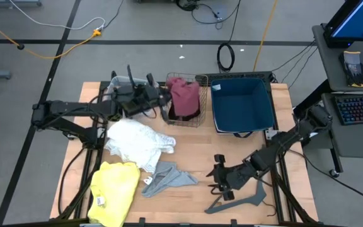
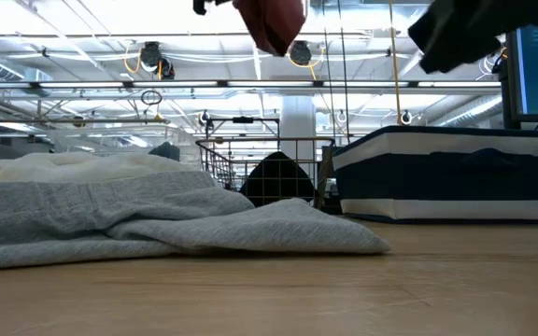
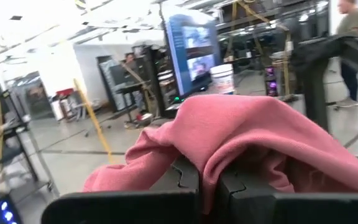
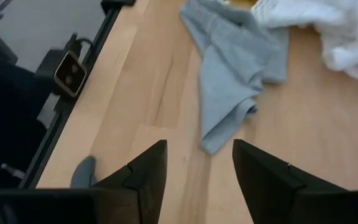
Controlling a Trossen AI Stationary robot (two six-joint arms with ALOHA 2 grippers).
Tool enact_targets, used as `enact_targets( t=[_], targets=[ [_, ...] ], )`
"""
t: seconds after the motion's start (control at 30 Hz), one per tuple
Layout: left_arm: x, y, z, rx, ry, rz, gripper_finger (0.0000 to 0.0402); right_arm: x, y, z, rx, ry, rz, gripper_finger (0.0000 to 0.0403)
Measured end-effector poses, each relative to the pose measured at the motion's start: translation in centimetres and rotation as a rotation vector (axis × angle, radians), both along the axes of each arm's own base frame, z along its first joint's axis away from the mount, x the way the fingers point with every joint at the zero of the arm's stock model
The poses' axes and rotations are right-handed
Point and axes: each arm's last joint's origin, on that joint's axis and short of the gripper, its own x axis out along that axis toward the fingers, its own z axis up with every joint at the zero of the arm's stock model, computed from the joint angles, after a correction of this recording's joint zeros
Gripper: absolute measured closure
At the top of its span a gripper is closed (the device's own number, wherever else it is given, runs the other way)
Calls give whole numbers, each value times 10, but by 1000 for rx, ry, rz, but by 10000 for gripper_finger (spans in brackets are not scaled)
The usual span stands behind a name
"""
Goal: Pick & Place Cloths
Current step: Put the pink underwear into the wire basket
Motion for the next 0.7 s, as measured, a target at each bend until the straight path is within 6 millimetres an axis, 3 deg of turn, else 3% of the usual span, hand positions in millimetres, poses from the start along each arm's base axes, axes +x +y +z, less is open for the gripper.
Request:
enact_targets(
  t=[0.27, 0.5, 0.7],
  targets=[
    [4, 29, -13, -81, 23, 25, 401, -11, 8, -18, 32, -152, 59, 234],
    [24, 51, -45, -147, 111, 41, 401, -22, 0, -36, 35, -184, 77, 234],
    [35, 72, -70, -203, 148, 74, 401, -34, -15, -29, 25, -227, 85, 234]
  ],
)
